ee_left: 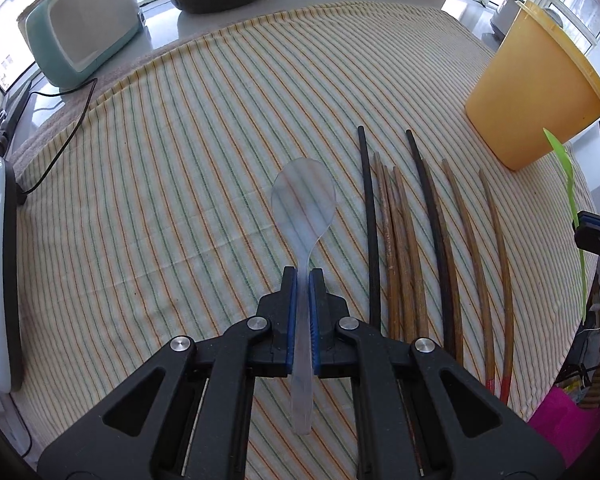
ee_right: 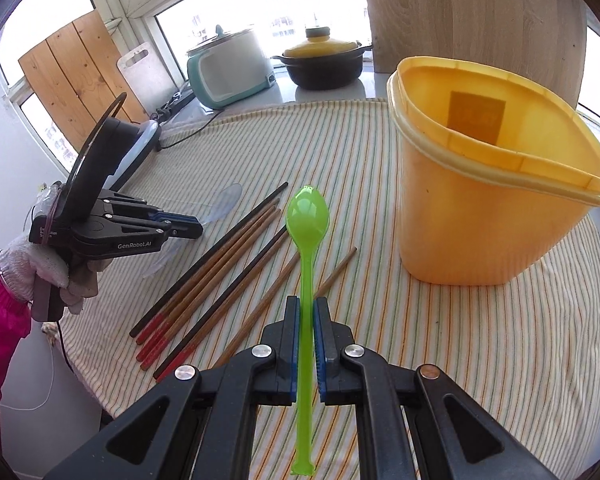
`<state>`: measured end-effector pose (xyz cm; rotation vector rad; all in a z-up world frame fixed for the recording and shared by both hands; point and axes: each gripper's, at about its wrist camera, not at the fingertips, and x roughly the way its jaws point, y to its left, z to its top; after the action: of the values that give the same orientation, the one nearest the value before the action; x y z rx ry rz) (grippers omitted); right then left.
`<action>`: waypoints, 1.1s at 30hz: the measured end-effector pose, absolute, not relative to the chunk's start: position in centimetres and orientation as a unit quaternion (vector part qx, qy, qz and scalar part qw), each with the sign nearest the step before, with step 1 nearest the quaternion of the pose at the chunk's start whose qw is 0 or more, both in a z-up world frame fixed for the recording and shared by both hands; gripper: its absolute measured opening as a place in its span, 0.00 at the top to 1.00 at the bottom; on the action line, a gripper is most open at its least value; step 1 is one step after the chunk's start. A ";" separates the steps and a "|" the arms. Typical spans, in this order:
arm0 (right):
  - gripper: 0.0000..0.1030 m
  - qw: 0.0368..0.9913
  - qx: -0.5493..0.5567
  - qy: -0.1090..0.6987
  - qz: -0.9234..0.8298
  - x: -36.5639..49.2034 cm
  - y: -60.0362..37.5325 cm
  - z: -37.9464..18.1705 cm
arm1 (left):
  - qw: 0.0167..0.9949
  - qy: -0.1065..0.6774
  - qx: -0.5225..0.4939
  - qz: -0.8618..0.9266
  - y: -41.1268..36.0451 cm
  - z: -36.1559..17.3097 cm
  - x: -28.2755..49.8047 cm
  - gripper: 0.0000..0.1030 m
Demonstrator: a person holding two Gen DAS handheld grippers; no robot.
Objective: Organize utensils
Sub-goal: 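Carry both spoons over the yellow container with both tools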
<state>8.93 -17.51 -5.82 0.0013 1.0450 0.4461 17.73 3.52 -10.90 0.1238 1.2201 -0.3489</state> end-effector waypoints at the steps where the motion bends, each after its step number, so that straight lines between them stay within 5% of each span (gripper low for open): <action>1: 0.96 0.846 0.002 0.490 0.211 8.6 -17.8 -5.5 | 0.811 0.561 0.040 -0.163 4.0 -10.5 17.5 0.97; 14: 0.96 0.884 0.026 0.414 0.218 8.8 -20.2 0.2 | 0.867 0.437 -0.114 -0.212 3.9 -2.6 15.2 0.97; 33: 0.96 0.920 0.095 0.339 0.172 13.8 -28.0 5.4 | 0.884 0.351 -0.126 -0.283 -8.5 4.3 18.9 0.97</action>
<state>13.77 -27.99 5.39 0.1959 0.6956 0.3532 18.91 -8.54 4.29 -0.2617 0.7308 -0.5896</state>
